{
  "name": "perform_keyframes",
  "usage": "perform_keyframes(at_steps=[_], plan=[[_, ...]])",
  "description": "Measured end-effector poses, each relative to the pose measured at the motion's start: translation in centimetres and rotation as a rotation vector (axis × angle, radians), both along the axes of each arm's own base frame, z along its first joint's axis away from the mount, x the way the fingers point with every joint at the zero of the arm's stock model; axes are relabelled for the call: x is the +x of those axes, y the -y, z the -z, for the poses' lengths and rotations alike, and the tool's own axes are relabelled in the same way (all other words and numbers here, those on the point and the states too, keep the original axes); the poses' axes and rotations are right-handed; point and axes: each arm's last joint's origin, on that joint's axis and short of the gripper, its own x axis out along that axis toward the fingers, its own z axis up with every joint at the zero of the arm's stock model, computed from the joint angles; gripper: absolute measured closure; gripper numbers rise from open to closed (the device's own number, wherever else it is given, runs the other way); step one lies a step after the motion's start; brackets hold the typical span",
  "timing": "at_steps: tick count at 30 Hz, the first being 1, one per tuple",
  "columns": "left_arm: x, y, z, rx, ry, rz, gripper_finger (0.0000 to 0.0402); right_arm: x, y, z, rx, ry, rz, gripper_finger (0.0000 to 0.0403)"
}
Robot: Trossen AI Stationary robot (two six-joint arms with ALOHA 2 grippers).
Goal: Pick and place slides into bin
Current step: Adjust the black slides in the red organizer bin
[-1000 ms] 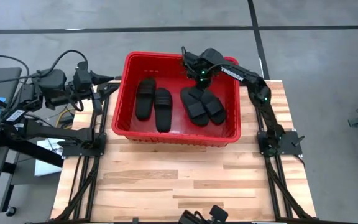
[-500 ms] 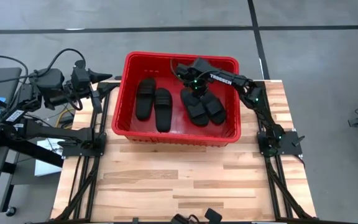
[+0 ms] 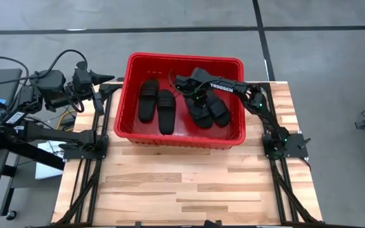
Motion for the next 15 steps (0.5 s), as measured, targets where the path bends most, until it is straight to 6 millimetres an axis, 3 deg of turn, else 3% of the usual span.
perform_keyframes(at_steps=[15], plan=[[0.0, 0.0, 0.0, -0.001, -0.005, 0.0, 0.0214, 1.3, -3.2, 0.0, 0.081, 0.02, -0.31, 0.0333]])
